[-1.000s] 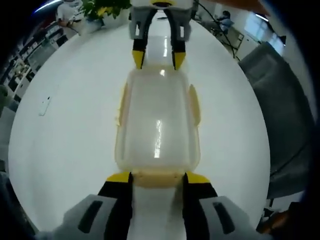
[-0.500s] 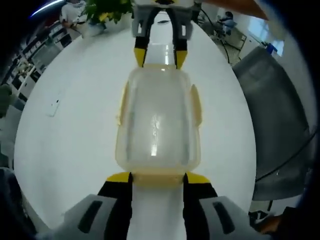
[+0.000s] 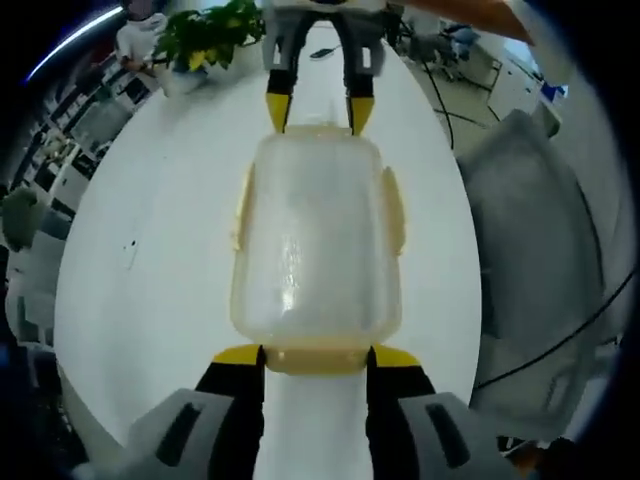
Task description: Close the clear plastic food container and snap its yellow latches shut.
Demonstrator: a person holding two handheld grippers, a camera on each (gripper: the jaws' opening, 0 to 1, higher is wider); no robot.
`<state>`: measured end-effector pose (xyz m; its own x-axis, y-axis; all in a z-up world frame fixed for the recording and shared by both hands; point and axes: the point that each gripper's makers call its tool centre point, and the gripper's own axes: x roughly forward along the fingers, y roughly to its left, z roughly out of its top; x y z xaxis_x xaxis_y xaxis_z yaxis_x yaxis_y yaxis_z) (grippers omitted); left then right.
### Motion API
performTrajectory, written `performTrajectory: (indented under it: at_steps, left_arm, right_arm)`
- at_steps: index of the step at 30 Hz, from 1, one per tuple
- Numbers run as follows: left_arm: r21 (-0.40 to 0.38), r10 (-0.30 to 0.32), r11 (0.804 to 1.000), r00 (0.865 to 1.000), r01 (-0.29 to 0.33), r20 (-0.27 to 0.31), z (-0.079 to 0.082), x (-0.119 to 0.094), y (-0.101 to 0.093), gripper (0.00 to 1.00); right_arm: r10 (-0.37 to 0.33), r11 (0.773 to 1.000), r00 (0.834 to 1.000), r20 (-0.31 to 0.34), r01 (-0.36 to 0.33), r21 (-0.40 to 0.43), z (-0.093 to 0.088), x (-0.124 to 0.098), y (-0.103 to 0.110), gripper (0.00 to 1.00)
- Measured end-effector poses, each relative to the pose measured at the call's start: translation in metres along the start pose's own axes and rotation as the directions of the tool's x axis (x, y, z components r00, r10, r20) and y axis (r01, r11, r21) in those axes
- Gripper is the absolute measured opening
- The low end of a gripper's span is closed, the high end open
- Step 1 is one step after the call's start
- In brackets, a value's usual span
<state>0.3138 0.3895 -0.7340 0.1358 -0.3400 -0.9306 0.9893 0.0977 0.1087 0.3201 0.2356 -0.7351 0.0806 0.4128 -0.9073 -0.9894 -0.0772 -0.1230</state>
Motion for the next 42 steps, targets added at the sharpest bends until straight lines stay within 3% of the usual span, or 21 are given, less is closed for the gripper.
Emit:
performTrajectory:
  at_steps: [5, 6, 12, 19, 25, 30, 42]
  left_arm:
    - [-0.014, 0.025, 1.0, 1.0, -0.025, -0.01, 0.025, 0.007, 0.0, 0.34]
    - [-0.023, 0.024, 0.999, 1.0, -0.024, -0.002, 0.033, 0.008, 0.0, 0.34]
    - [-0.028, 0.031, 0.999, 0.999, -0.031, 0.007, 0.071, 0.021, 0.005, 0.34]
    - [-0.035, 0.016, 0.999, 1.0, -0.015, 0.016, 0.113, 0.051, 0.012, 0.34]
    - [-0.033, 0.001, 0.999, 1.0, -0.001, 0.008, 0.137, 0.072, 0.024, 0.34]
    - [-0.028, -0.02, 0.999, 1.0, 0.019, -0.012, 0.149, 0.088, 0.028, 0.34]
    - [-0.043, -0.067, 0.997, 0.996, 0.064, -0.056, 0.152, 0.111, 0.031, 0.34]
  right_arm:
    - [-0.015, 1.0, 1.0, 0.002, 0.015, -0.018, -0.02, -0.017, -0.001, 0.37]
    - [-0.015, 1.0, 1.0, -0.003, 0.015, -0.024, -0.033, -0.023, -0.007, 0.37]
    - [-0.012, 1.0, 1.0, 0.0, 0.012, -0.023, -0.068, -0.037, -0.015, 0.37]
    - [-0.001, 1.0, 1.0, -0.019, 0.0, -0.022, -0.117, -0.05, -0.025, 0.37]
    - [0.006, 1.0, 1.0, -0.029, -0.007, -0.015, -0.149, -0.051, -0.035, 0.37]
    - [0.021, 1.0, 0.999, -0.038, -0.021, -0.001, -0.168, -0.049, -0.035, 0.37]
    - [0.05, 0.999, 0.997, -0.063, -0.05, 0.006, -0.189, -0.03, -0.036, 0.37]
